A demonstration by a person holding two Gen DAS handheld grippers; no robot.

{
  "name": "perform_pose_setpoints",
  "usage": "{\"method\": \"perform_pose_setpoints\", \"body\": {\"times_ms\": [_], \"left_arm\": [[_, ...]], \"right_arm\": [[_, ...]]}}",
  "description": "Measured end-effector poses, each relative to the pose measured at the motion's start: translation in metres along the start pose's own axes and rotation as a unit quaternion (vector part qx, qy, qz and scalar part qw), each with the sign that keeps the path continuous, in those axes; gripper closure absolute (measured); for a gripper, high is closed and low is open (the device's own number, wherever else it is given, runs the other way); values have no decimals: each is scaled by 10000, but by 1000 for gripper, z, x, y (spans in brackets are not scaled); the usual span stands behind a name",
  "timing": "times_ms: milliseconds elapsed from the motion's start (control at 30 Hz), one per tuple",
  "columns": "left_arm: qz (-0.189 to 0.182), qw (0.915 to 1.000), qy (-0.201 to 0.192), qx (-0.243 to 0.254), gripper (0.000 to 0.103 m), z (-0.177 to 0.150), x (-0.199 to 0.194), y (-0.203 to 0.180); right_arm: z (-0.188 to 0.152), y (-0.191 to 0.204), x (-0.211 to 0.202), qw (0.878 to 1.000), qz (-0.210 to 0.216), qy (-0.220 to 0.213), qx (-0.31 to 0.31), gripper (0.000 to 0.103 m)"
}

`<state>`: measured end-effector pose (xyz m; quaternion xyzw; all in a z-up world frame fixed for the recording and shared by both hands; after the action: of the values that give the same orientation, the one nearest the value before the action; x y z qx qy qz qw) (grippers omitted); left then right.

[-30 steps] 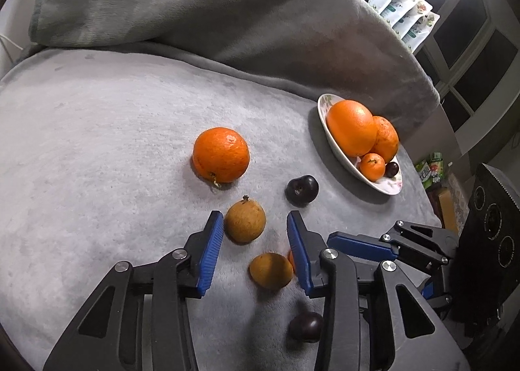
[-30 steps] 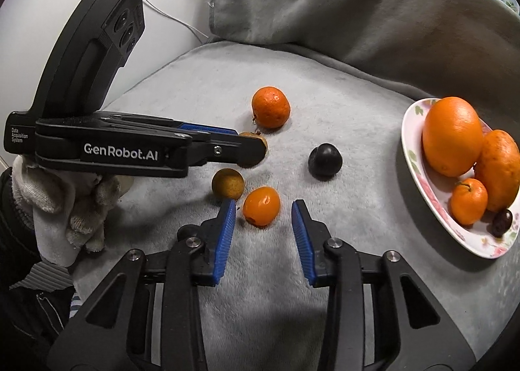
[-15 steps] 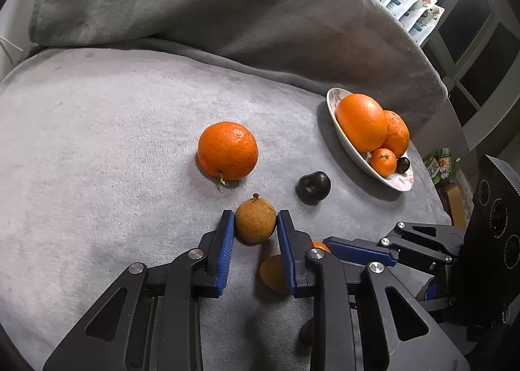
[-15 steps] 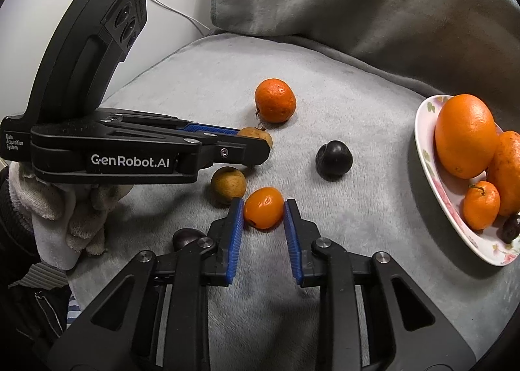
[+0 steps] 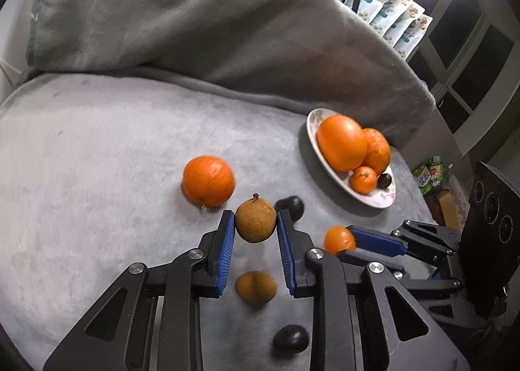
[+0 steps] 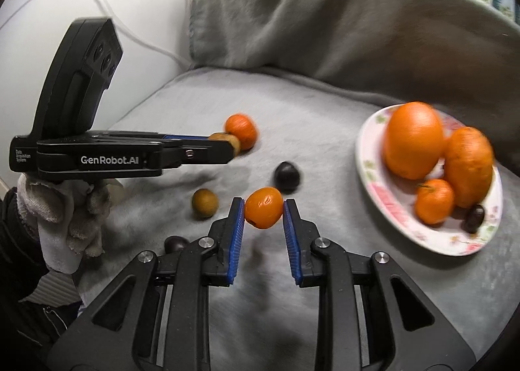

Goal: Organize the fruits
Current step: 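Carry the tangerine and brown fruit onto the plate and open both grippers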

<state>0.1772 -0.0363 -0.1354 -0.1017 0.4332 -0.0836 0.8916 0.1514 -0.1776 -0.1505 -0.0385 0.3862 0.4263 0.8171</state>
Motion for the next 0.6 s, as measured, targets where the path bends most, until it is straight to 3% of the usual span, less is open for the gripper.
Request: {"method": "perform_pose_setpoints", "body": {"times_ms": [367, 600], "left_arm": [[-202, 9988, -257, 373, 78, 41, 6, -45], [-284, 9964, -333, 728, 78, 62, 17, -83]], "right_arm": [[-8, -45, -69, 9945, -632, -661, 515, 78], [-12, -71, -90, 9895, -941, -833, 713, 78]]}}
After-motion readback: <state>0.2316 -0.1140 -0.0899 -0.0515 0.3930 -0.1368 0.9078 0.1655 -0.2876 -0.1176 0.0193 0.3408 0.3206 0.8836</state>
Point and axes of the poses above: each gripper's, at about its wrist camera, not at the fingertips, and x roughly the way its jaws point, y to its left, z to its top, the point moved 4 cm from there along x, roughly the way its jaws point, and after that the axes turned 12 degrees about z, right-handed, at the moved point
